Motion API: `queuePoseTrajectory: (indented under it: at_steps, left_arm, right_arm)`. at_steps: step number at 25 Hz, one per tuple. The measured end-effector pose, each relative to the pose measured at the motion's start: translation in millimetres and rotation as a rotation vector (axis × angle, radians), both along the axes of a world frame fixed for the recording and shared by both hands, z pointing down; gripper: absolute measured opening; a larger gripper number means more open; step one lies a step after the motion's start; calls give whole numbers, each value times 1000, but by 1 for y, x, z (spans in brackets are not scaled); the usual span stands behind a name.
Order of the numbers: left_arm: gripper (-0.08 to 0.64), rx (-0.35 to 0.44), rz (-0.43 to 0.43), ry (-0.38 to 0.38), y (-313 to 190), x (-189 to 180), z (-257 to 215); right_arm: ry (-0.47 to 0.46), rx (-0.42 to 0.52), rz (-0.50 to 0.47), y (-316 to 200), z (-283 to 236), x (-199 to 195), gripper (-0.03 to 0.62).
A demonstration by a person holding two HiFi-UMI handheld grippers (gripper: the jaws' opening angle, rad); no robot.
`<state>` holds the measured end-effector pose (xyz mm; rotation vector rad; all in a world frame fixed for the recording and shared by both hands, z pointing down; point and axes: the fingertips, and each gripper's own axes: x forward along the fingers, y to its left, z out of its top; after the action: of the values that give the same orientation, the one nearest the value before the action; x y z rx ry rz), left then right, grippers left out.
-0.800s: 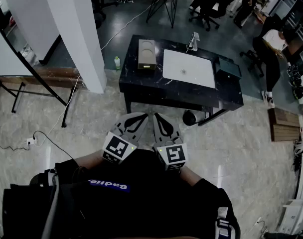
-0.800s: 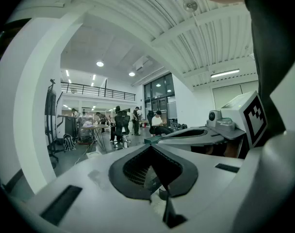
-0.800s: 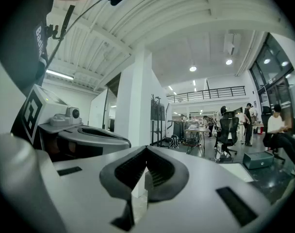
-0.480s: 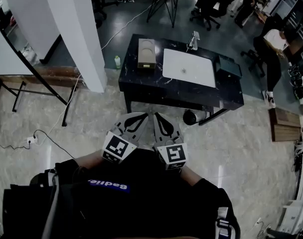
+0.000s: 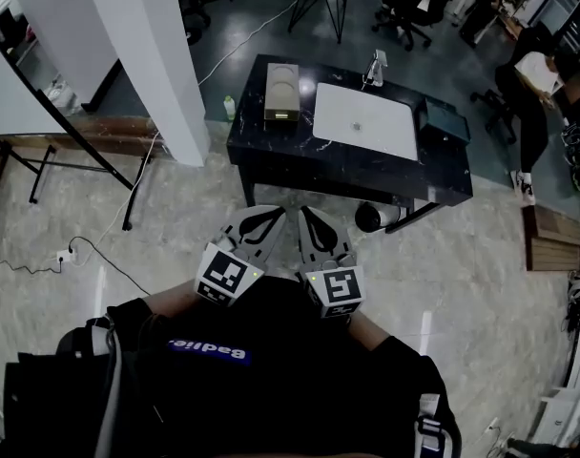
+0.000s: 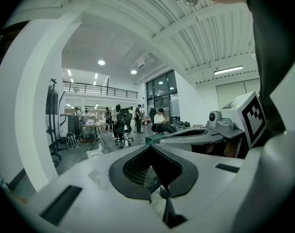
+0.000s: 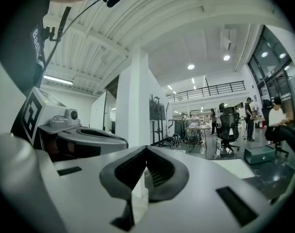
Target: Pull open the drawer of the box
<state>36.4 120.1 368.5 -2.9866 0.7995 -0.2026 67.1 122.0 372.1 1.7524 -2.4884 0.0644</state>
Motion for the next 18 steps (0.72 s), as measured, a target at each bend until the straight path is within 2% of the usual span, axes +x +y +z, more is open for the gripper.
queuePoseTrajectory:
  at_steps: [11, 18]
  left_arm:
    - [2, -41, -46, -35, 2, 46, 16]
    - [2, -51, -84, -58, 5, 67, 20]
  right_arm:
    - [-84, -12, -34, 1, 2, 50, 0]
    - [-80, -15, -43, 2, 15, 81, 0]
